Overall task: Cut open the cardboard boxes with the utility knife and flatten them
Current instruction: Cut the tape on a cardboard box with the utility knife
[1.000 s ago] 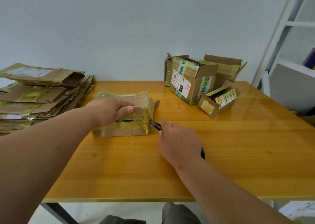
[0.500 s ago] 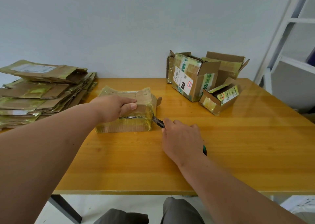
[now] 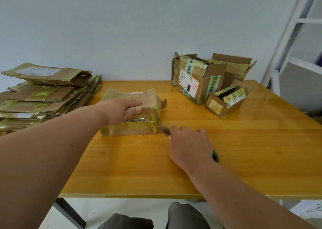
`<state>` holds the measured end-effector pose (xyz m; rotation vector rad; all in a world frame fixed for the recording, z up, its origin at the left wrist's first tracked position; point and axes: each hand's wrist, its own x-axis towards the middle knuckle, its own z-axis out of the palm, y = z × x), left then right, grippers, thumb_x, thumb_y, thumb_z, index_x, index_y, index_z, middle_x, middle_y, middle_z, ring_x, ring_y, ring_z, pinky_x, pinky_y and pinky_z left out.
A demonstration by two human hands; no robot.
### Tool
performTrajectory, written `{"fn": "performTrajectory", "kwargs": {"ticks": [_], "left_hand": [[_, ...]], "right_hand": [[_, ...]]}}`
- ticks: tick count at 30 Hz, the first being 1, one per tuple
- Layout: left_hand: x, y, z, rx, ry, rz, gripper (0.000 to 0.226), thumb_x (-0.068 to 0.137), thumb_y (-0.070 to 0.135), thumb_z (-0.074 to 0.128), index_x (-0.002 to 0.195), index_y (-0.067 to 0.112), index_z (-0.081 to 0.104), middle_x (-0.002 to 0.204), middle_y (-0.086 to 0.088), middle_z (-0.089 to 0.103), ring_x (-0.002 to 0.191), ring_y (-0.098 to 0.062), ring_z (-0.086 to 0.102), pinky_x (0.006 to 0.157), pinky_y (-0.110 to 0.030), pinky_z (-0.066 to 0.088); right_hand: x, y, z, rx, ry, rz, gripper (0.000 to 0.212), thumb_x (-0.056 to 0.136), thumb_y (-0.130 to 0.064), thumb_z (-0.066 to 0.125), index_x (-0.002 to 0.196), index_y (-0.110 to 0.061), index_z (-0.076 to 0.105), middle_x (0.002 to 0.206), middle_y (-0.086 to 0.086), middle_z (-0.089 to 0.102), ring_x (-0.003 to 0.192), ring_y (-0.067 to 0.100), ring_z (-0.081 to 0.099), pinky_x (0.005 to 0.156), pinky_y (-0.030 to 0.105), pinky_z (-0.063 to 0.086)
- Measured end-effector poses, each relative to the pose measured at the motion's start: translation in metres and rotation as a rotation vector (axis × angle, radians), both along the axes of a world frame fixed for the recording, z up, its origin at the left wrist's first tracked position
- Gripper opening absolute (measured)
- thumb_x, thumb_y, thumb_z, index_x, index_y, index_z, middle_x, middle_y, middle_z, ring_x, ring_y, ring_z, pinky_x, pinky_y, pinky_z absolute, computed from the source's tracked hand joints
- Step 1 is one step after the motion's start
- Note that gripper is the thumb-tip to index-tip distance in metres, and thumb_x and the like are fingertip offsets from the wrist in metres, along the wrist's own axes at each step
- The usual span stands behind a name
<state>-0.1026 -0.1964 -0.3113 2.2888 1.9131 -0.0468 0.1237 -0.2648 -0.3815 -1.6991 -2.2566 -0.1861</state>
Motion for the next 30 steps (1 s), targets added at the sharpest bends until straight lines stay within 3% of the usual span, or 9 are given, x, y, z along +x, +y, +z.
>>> {"fn": "performTrajectory", "kwargs": {"ticks": [3,8,19,23,26,30], "left_hand": [[0.0,0.001,0.001,-0.005,-0.013,0.003,0.063,0.091,0.067,0.02,0.149,0.045,0.026,0.157,0.015,0.028,0.146,-0.02,0.022,0.117,-0.045,0.023],[0.0,0.0,0.002,-0.016,-0.024,0.011,0.064,0.089,0.068,0.021,0.148,0.046,0.027,0.156,0.008,0.033,0.143,-0.023,0.028,0.115,-0.044,0.027],[-0.003,0.006,0.004,-0.021,-0.099,0.033,0.069,0.083,0.073,0.021,0.146,0.046,0.035,0.145,-0.002,0.048,0.133,-0.028,0.042,0.111,-0.044,0.033],[-0.001,0.009,0.003,-0.025,-0.136,0.032,0.057,0.093,0.064,0.027,0.145,0.042,0.038,0.142,-0.002,0.051,0.131,-0.027,0.044,0.109,-0.041,0.033],[0.001,0.01,0.004,-0.021,-0.123,0.024,0.056,0.095,0.062,0.027,0.145,0.041,0.039,0.14,-0.003,0.053,0.13,-0.027,0.045,0.108,-0.04,0.034],[0.002,0.009,0.002,0.008,-0.095,0.016,0.056,0.094,0.062,0.026,0.144,0.041,0.04,0.138,-0.002,0.054,0.128,-0.026,0.047,0.107,-0.042,0.038]], "right_hand": [[0.003,-0.005,0.001,-0.012,-0.084,0.014,0.025,0.098,-0.023,0.039,0.115,-0.026,0.057,0.096,-0.003,0.063,0.083,0.02,0.056,0.082,0.04,0.035],[0.01,0.007,0.006,-0.087,0.074,-0.083,0.027,0.105,-0.032,0.033,0.122,-0.028,0.054,0.085,-0.007,0.052,0.075,0.017,0.054,0.076,0.036,0.041],[-0.001,0.013,0.004,0.01,0.144,-0.053,0.033,0.105,-0.033,0.035,0.132,-0.027,0.052,0.088,-0.006,0.056,0.068,0.017,0.051,0.063,0.032,0.038],[-0.003,0.016,0.004,-0.001,0.126,-0.077,0.032,0.106,-0.033,0.033,0.133,-0.028,0.05,0.088,-0.006,0.055,0.07,0.017,0.051,0.065,0.033,0.037],[-0.005,0.017,0.002,0.013,0.089,-0.08,0.029,0.106,-0.032,0.033,0.128,-0.029,0.051,0.082,-0.007,0.051,0.069,0.017,0.05,0.067,0.034,0.036],[-0.005,0.015,-0.001,0.016,0.045,-0.075,0.033,0.106,-0.03,0.032,0.135,-0.027,0.048,0.084,-0.006,0.049,0.072,0.019,0.049,0.071,0.035,0.032]]}}
